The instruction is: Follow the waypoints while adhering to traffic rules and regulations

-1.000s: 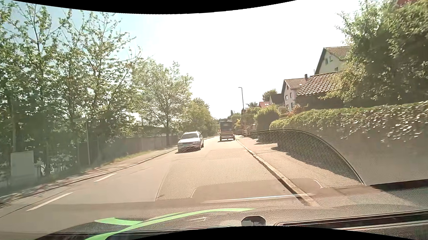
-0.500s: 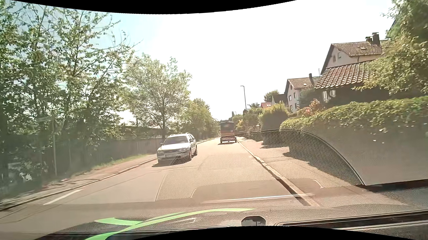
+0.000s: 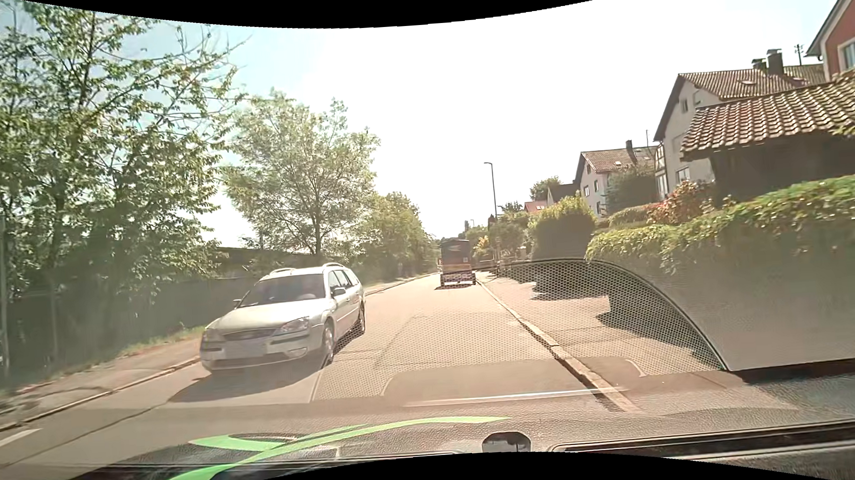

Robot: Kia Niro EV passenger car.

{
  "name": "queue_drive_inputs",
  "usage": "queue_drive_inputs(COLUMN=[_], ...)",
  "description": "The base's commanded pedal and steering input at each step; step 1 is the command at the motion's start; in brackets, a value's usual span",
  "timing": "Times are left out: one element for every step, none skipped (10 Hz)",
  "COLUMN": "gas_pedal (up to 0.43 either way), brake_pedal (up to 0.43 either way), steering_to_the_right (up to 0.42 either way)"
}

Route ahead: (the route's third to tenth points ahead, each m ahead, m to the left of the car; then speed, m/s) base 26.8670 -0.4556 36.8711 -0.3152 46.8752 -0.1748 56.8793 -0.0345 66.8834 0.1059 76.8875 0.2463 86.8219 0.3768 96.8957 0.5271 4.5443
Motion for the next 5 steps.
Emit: queue_drive_inputs(gas_pedal=[0.008, 0.008, 0.008, 0.008, 0.008], brake_pedal=[0.000, 0.000, 0.000, 0.000, 0.000], steering_to_the_right=[-0.011, -0.011, -0.011, -0.011, -0.009])
